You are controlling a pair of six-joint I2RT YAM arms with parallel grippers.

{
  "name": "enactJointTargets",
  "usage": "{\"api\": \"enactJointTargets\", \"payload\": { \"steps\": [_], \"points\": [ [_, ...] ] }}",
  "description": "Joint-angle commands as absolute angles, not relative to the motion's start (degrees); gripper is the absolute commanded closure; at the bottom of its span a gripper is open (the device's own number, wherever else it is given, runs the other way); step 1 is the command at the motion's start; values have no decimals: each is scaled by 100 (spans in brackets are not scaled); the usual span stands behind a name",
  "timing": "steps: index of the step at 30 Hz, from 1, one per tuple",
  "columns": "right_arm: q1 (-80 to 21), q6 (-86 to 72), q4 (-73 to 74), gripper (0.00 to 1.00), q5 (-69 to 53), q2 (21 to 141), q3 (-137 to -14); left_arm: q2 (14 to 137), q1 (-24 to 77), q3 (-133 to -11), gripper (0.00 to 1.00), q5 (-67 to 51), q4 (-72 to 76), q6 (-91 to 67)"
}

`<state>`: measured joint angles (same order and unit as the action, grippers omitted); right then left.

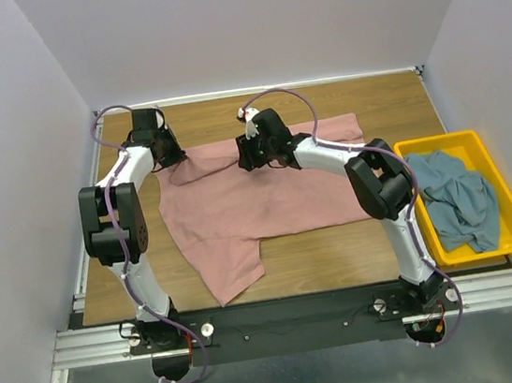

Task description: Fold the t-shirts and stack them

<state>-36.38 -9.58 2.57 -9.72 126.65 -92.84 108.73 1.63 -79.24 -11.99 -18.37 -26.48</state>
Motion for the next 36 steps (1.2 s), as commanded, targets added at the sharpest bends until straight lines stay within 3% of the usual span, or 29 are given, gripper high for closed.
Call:
{"api": "enactJointTargets", "payload": {
  "steps": [1, 11, 18, 24, 29, 36],
  "points": [
    [-3665, -1019, 167, 50, -993, 12902, -9562, 11196, 167, -8410, 91, -1011, -1574, -2716],
    [-3665, -1019, 176, 49, -993, 12823, -9449, 12111, 114, -9175, 88, -949, -1090, -2891],
    [-3674, -1256, 167, 49, -1239, 12455, -8878, 12559, 79, -9791, 75, -844, -906, -2918],
    [-3665, -1309, 176, 49, -793, 11901, -8237, 12727, 53, -10090, 55, -914, -773, -2997],
    [-3472, -1344, 544, 48, -327, 11286, -7876, 11806, 62, -9459, 40, -844, -826, -3032],
    [-2972, -1573, 1423, 46, 799, 10320, -7243, 9924, 272, -7543, 42, -44, -1361, -2866]
  ]
}}
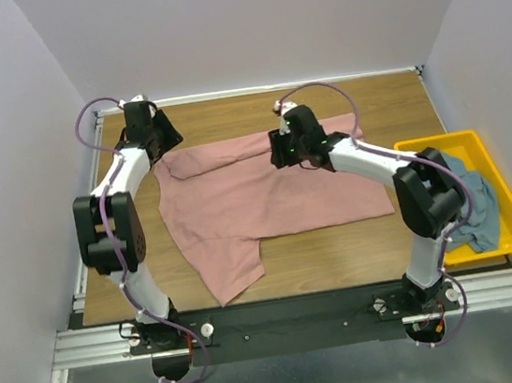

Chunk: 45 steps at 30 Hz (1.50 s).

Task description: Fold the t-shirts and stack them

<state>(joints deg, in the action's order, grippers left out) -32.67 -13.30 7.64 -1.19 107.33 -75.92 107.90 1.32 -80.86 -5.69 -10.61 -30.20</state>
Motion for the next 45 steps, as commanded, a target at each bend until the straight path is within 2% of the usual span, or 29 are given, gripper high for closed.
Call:
{"api": "enactJointTargets", "payload": {
  "steps": [1, 8, 11, 18, 25, 33, 38, 45],
  "points": [
    [-2875, -1660, 1520, 45, 852, 10223, -7138, 9801, 316, -7358, 43, 200, -1623, -2796],
    [-1838, -2030, 1828, 45, 826, 9317, -6135, 9018, 650, -5619, 46, 334, -1986, -2601],
    [-1636, -2048, 1951, 45, 800, 9220, -5951, 8991, 659, -5354, 47, 299, -1986, -2567],
    [-1232, -2302, 2039, 45, 476, 9316, -5555, 9281, 659, -5133, 48, 317, -2004, -2558],
    [-783, -2803, 2267, 45, 35, 9194, -4914, 9404, 431, -4650, 51, -193, -2100, -2689],
    [-545, -3348, 3260, 44, -702, 8737, -4096, 9097, 308, -4114, 51, -676, -2320, -2672],
    [-431, -3314, 4139, 37, -124, 8289, -4245, 8842, 299, -3964, 51, -887, -2610, -2637],
    [-308, -3401, 4526, 37, -79, 8069, -4210, 8491, 290, -3982, 51, -1132, -3243, -2453]
  ]
}}
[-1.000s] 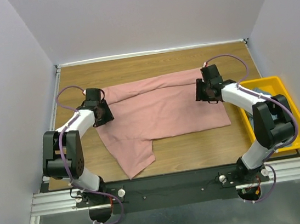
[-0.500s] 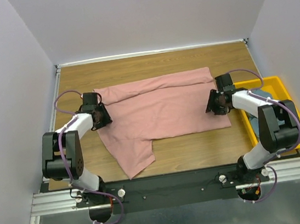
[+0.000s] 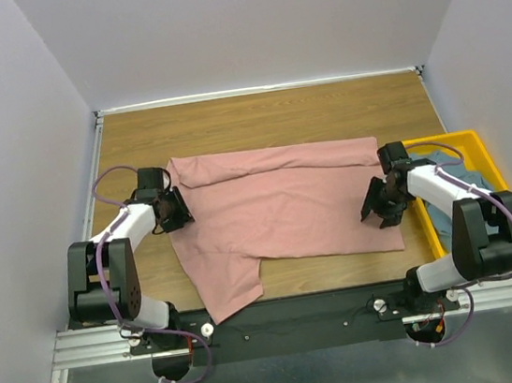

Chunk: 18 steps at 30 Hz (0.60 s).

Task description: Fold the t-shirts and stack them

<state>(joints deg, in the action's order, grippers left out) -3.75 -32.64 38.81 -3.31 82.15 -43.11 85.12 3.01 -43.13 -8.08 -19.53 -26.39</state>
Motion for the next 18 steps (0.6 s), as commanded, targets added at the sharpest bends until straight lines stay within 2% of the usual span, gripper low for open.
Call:
{"api": "enactJointTargets", "payload": {
  "steps": [1, 5, 10, 14, 18],
  "points": [
    [-308, -3401, 4526, 37, -79, 8051, -4219, 8360, 281, -3955, 51, -1247, -3261, -2443],
    [-308, -3296, 4413, 37, -97, 7946, -4595, 7956, 272, -3762, 51, -1468, -3305, -2522],
    [-308, -3068, 3833, 38, -124, 7927, -5639, 7411, 220, -4385, 50, -600, -3253, -2592],
    [-308, -2901, 3289, 39, -71, 8577, -6448, 7155, 115, -4684, 48, -404, -2954, -2856],
    [-308, -2760, 2541, 42, -176, 9306, -6968, 7040, 53, -4492, 42, -518, -2392, -2997]
  ]
}}
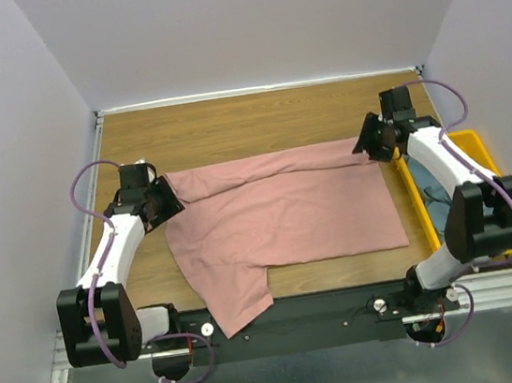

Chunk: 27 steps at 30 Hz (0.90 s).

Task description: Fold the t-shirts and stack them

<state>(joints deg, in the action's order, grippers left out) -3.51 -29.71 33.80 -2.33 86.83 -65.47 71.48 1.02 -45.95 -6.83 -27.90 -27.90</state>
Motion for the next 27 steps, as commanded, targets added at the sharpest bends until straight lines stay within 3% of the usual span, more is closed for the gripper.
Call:
{"api": "enactJointTargets", "payload": {
  "steps": [1, 6, 15, 27],
  "points": [
    [-308, -2742, 2497, 42, -245, 9499, -7179, 7031, 53, -4448, 41, -658, -2156, -3006],
    [-308, -2576, 2452, 44, -290, 10774, -8242, 7093, 53, -4368, 23, -572, -1828, -2962],
    [-308, -2276, 2443, 47, -641, 11663, -8649, 6917, 53, -4360, 23, -404, -1837, -2690],
    [-308, -2259, 2461, 51, -914, 11408, -7928, 7031, 53, -4236, 23, -571, -1705, -2619]
  ]
}}
